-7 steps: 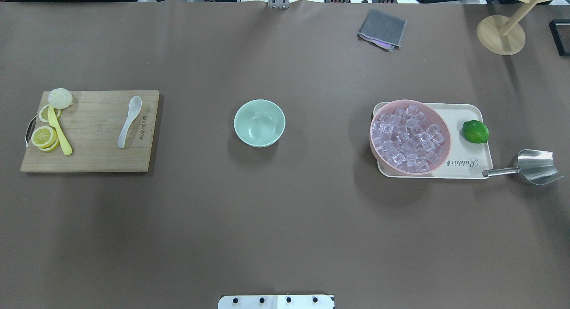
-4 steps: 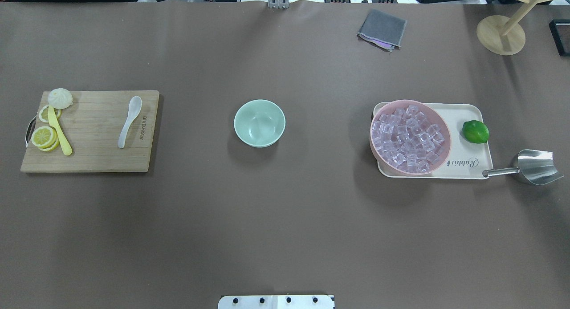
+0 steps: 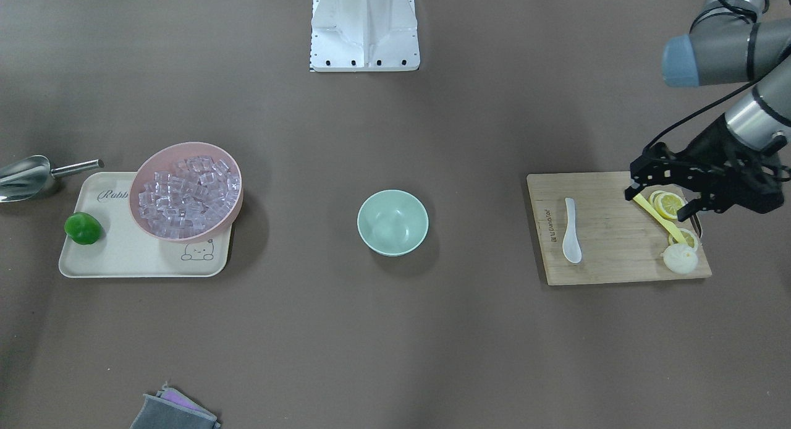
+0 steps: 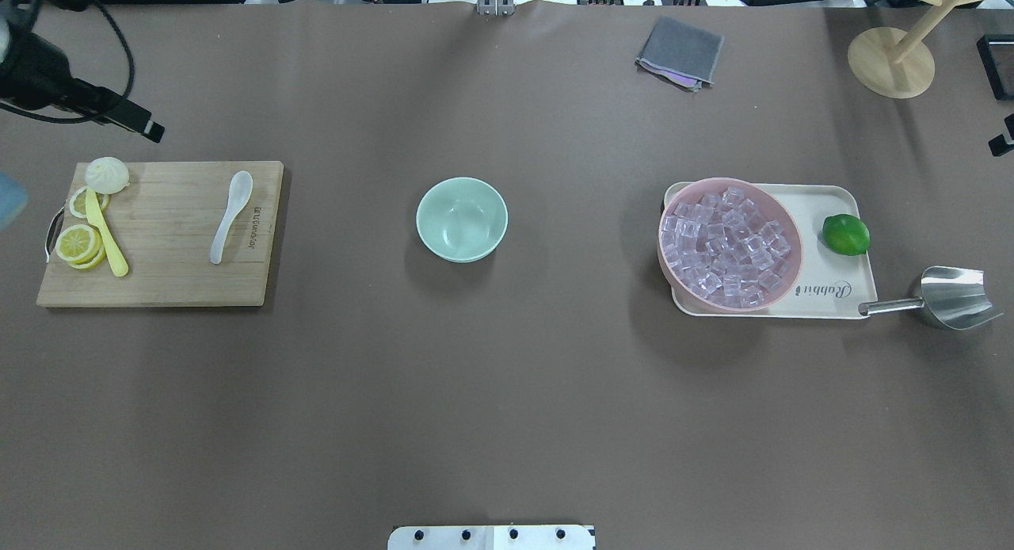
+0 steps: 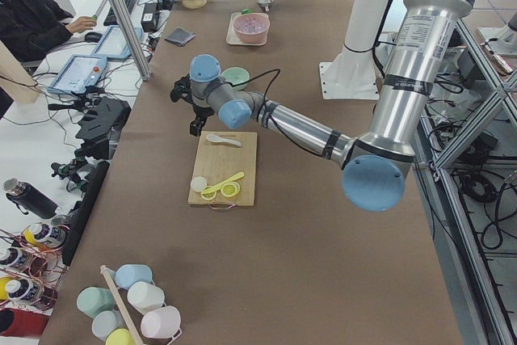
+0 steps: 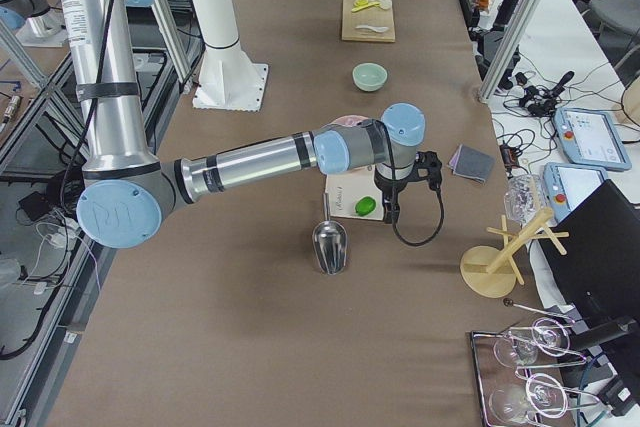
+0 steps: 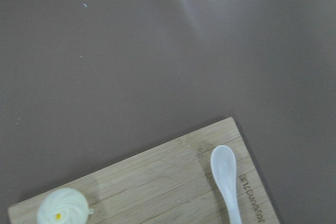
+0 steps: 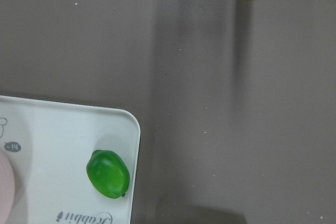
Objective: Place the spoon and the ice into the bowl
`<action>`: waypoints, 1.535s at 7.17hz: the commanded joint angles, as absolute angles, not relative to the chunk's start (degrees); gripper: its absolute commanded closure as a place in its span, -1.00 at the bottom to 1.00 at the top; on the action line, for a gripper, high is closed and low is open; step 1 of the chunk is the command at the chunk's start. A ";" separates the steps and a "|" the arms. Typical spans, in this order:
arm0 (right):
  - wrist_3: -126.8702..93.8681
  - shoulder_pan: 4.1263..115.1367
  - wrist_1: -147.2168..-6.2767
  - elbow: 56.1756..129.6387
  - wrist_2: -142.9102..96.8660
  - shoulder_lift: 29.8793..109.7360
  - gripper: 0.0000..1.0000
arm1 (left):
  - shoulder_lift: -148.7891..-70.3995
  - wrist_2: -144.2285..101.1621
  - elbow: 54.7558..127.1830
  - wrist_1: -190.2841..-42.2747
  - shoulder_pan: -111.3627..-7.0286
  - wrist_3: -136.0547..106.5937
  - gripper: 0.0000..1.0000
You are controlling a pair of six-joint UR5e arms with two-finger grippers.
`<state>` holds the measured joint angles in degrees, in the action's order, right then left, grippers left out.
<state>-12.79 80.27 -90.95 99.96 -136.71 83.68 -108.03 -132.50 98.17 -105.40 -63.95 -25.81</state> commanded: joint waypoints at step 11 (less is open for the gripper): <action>-33.05 68.73 -88.59 102.13 -135.79 75.24 -1.00 | -107.93 -118.30 90.00 -112.50 -50.10 -38.67 -0.08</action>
<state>-32.95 69.19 -88.57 102.13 -135.88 75.64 -108.04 -118.30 90.20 -112.34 -50.10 -38.65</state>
